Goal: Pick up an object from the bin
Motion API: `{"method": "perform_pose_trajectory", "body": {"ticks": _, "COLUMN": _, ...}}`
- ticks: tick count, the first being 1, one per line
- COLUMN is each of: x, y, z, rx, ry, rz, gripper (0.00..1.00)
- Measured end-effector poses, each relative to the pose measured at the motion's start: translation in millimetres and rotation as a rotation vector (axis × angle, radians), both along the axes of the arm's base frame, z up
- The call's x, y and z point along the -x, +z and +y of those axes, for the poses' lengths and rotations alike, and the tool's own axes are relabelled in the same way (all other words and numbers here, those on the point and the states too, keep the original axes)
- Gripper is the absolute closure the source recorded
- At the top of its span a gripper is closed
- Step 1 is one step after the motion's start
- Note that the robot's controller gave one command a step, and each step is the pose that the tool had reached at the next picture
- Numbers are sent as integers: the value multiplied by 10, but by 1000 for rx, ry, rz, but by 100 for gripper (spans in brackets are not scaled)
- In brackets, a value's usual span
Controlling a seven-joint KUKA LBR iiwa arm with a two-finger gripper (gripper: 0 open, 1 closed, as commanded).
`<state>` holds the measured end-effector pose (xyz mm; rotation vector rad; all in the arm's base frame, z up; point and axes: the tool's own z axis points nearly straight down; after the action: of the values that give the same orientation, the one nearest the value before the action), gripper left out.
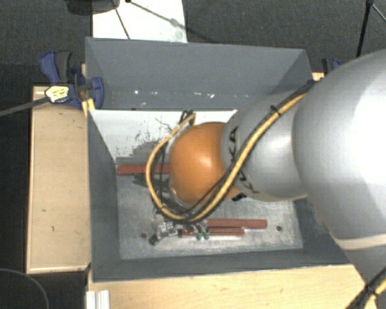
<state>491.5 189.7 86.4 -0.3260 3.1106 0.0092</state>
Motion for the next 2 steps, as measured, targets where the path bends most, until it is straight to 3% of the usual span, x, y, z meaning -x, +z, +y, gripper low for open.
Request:
{"method": "perform_pose_trajectory", "body": {"ticks": 1, "x": 72, "y": 935, "z": -20, "rx": 5, "ry": -56, "rz": 10, "gripper": 0}}
{"method": "perform_pose_trajectory", "body": {"ticks": 2, "x": 78, "y": 927, "z": -22, "rx": 6, "ry": -57, "rz": 12, "gripper": 0}}
